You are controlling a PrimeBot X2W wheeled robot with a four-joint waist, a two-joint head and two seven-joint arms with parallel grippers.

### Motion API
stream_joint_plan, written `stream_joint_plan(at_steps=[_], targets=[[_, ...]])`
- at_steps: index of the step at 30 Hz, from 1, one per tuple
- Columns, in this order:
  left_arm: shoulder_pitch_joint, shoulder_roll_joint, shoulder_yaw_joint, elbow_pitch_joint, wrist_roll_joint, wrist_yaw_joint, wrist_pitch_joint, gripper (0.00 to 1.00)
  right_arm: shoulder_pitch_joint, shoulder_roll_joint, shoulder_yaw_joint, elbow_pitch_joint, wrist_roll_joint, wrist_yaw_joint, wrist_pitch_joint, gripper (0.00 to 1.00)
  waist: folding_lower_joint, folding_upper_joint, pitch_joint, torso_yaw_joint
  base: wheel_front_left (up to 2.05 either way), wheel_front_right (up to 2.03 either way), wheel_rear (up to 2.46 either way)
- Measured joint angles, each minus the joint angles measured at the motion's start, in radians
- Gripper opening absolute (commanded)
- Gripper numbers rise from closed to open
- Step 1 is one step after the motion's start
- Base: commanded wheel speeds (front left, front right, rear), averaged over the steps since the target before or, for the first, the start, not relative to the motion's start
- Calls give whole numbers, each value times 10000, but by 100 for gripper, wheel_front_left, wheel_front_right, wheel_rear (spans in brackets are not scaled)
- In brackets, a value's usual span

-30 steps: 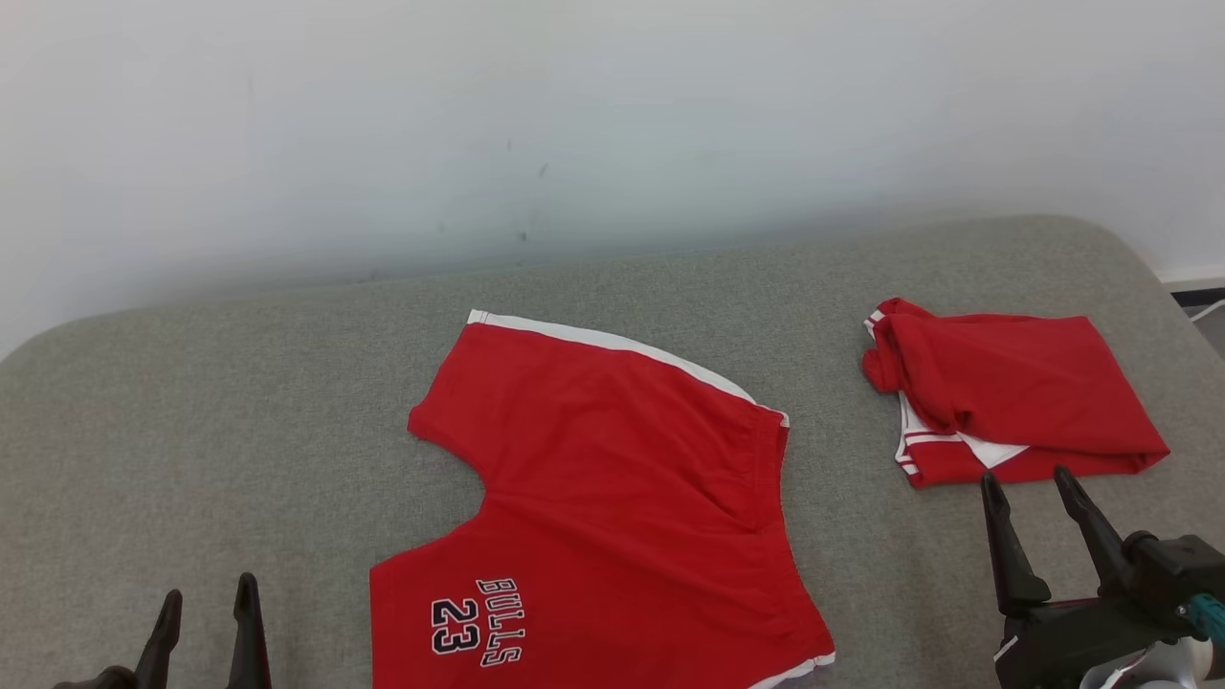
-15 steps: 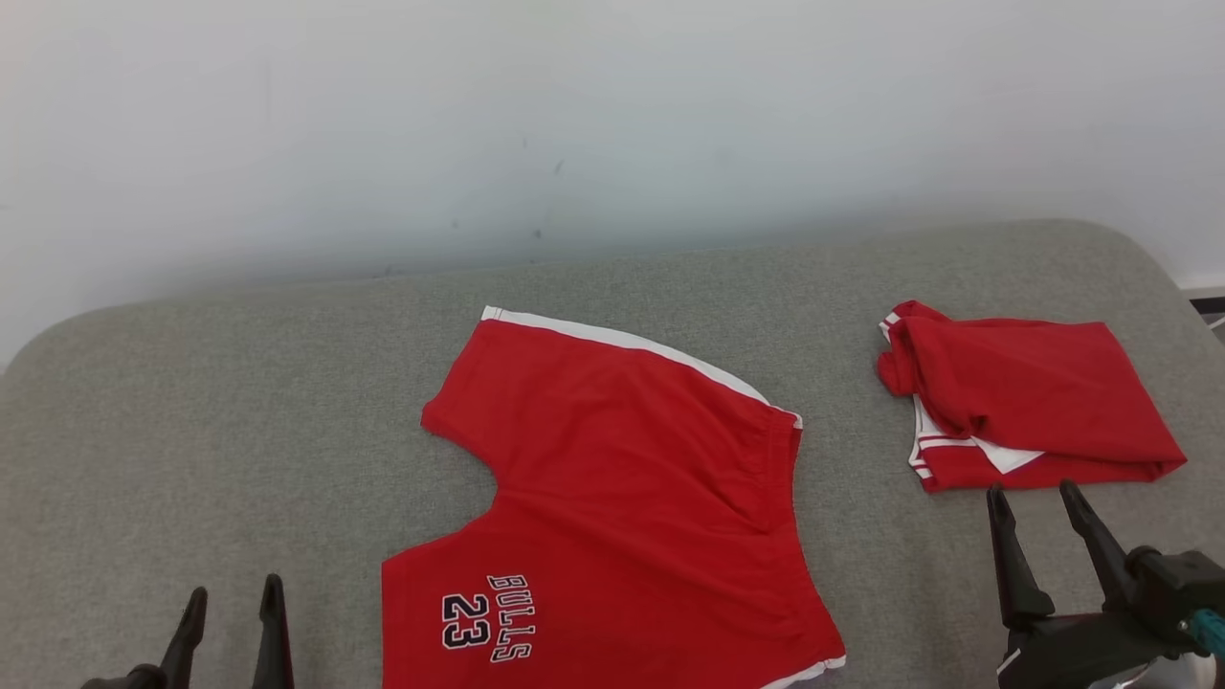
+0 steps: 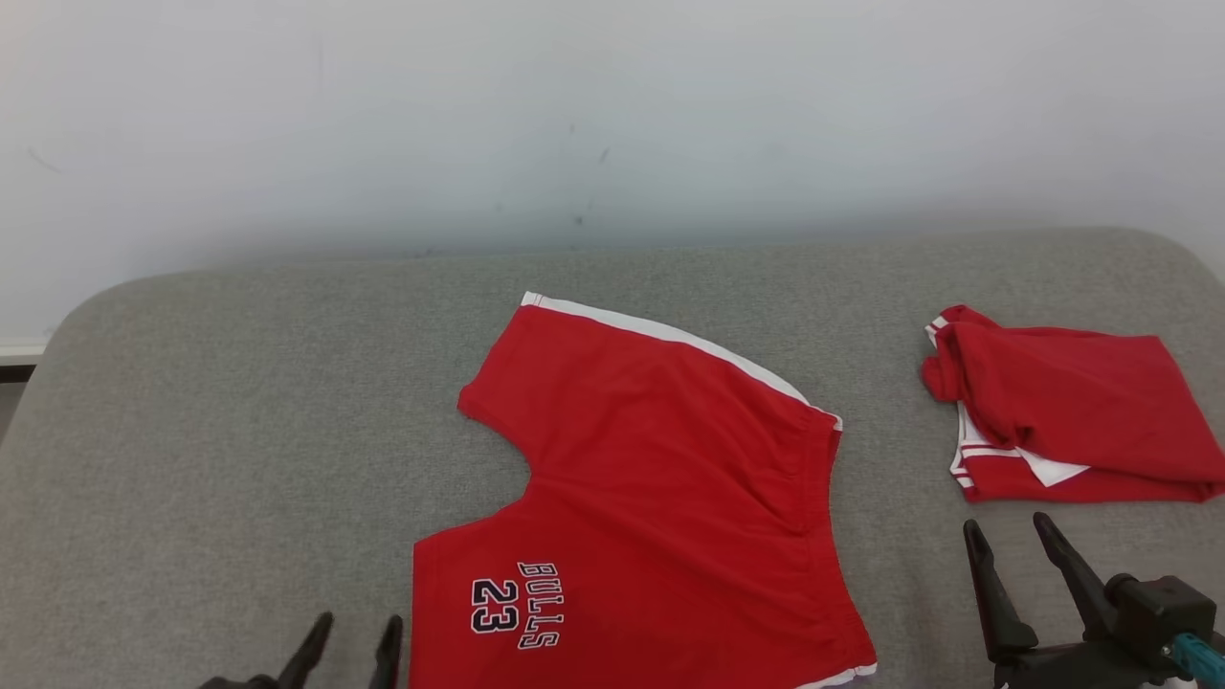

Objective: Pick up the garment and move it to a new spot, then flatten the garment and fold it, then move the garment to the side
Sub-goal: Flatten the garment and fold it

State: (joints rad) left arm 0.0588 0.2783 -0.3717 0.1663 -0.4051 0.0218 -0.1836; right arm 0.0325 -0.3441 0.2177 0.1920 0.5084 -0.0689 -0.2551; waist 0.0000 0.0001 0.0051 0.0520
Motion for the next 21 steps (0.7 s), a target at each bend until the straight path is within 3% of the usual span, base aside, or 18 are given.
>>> stream_joint_plan(at_steps=[13,21], targets=[[383,94,-742,600,-746,-953,1985,100,-72,-27,336,232,19,447,188,100,0,0,254,356,0,0,0],[386,86,-851,706,-1074,-1026,2575,100,84,-125,1083,163,556,1450,1131,100,0,0,304,380,0,0,0]])
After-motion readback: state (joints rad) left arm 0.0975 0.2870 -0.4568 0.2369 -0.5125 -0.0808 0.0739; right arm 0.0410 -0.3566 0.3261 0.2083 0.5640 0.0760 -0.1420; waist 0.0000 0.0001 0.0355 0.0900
